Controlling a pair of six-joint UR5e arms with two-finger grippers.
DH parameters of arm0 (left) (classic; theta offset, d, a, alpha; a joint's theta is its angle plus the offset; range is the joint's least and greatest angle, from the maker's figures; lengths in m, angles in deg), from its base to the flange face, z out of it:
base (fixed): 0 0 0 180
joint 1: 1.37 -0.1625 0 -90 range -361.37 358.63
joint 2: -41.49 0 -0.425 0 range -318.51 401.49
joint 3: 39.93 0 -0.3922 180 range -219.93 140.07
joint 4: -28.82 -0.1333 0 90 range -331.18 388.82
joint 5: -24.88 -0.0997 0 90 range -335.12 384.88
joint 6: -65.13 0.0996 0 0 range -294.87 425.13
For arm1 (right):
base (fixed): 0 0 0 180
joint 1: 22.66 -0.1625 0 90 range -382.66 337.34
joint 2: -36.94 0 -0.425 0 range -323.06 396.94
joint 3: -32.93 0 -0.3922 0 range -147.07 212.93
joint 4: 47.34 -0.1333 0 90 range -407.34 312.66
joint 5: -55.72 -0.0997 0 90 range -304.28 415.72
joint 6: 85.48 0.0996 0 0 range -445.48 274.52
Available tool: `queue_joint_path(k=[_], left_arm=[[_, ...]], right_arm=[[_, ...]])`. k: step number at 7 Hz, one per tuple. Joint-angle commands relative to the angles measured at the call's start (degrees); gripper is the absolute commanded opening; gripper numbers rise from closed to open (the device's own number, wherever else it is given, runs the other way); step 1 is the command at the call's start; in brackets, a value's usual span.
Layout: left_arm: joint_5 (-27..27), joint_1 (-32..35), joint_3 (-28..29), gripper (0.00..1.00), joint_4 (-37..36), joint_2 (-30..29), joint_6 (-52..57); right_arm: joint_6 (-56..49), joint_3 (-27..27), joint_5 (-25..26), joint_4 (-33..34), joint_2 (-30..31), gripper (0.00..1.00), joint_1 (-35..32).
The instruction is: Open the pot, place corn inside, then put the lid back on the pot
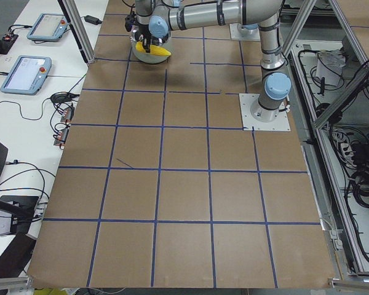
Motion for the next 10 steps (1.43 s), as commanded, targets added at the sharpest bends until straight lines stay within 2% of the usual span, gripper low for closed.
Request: queue_joint_path(k=[1,3,5,6,7,9,10], left_arm=[[-0.63,5.25,11.84,0.09,4.92,-7.34,-5.93],[-0.46,9.21,15.48,0.12,4.16,-12.71,-8.12],[-0.72,10.10,16.54,0.27,3.97,-15.27,-9.54],[-0.72,10.28,16.37,0.91,3.89,-16.15,-9.62],[-0.90,10.54,16.37,1.00,3.97,-16.25,-9.63],[-0.55,9.58,16.20,1.00,5.10,-14.16,-8.41],[-0.63,7.49,15.50,1.00,6.94,-10.92,-7.96]], right_arm=[[0.00,-0.07,0.00,0.01,-0.01,0.05,-0.04],[0.00,-0.07,-0.01,0.10,-0.01,0.05,-0.13],[0.00,-0.07,0.00,0.10,0.08,0.05,-0.13],[0.00,-0.07,0.00,0.10,-0.01,0.05,-0.13],[0.00,-0.07,0.00,0.10,-0.01,0.05,-0.13],[0.17,-0.07,-0.09,0.10,-0.01,0.05,-0.22],[0.09,-0.07,-0.09,0.10,-0.01,0.05,-0.22]])
